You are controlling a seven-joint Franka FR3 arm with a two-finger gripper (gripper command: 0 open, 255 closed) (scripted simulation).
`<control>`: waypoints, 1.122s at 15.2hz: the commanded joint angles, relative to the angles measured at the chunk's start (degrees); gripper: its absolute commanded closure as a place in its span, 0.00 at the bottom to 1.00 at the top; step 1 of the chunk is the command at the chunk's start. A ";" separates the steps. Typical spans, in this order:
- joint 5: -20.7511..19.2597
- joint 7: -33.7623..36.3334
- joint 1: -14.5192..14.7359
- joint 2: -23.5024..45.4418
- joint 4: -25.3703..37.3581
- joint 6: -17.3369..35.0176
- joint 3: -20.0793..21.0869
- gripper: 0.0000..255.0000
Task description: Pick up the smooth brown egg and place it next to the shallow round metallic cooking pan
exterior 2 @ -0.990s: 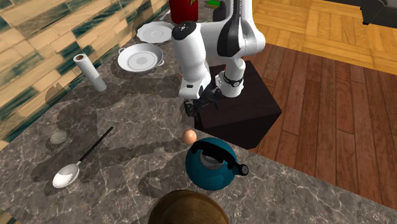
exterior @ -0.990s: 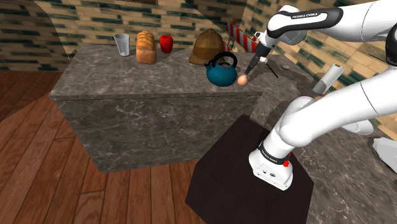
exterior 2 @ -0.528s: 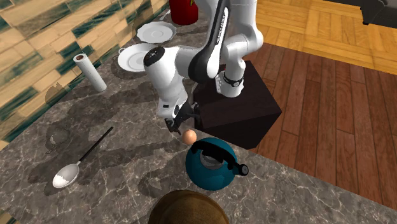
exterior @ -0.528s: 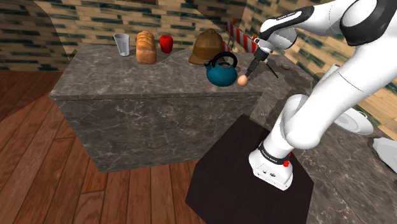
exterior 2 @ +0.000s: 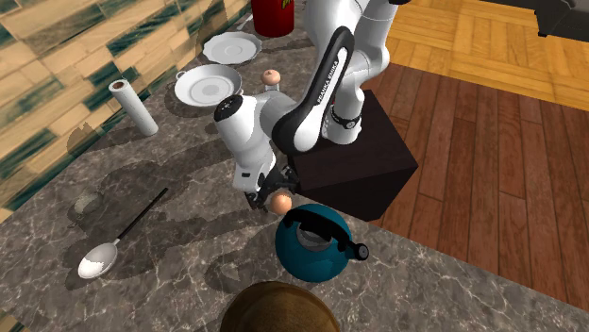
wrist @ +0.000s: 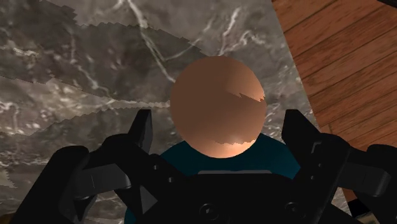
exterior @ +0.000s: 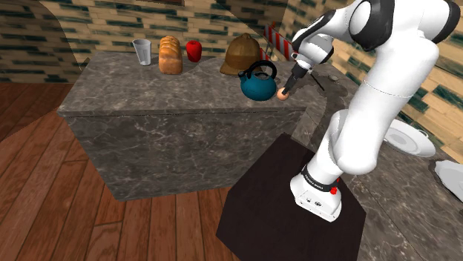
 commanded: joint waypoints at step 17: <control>2.34 -1.41 -0.70 1.66 -0.33 0.46 1.04 1.00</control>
